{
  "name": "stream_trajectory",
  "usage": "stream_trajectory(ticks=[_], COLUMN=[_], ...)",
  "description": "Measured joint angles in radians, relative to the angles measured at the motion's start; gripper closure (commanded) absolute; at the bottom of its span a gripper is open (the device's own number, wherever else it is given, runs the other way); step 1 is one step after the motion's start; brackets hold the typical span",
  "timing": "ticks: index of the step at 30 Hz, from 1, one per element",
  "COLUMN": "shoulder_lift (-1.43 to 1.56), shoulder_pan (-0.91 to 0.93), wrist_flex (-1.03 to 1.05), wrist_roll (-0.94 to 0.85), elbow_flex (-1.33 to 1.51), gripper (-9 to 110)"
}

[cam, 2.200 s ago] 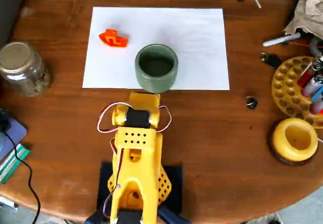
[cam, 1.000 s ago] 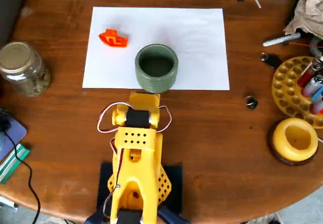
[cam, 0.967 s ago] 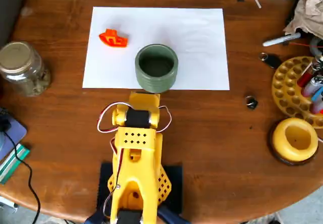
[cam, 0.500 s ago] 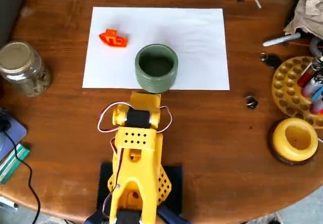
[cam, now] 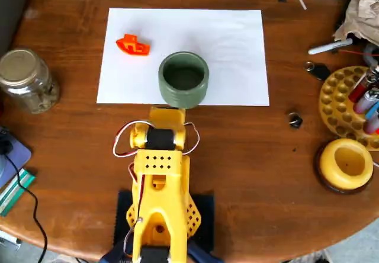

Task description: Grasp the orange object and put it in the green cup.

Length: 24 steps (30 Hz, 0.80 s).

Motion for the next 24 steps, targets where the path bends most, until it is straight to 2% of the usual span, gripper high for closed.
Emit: stream_trajectory(ticks=[5, 9, 14, 19, 24], shoulder_lift=[0.014, 0.014, 0.014, 0.003, -0.084], shoulder_pan=[-0.132, -0.239, -0.313, -0.327, -0.328], wrist_flex=[-0.011, -0.143, -0.374, -0.640, -0.788], wrist_roll=[0.041, 0.160, 0.555, 1.008, 1.221], elbow_flex=[-0.264, -0.337, -0.287, -0.037, 0.026], gripper=[102, 102, 102, 102, 102])
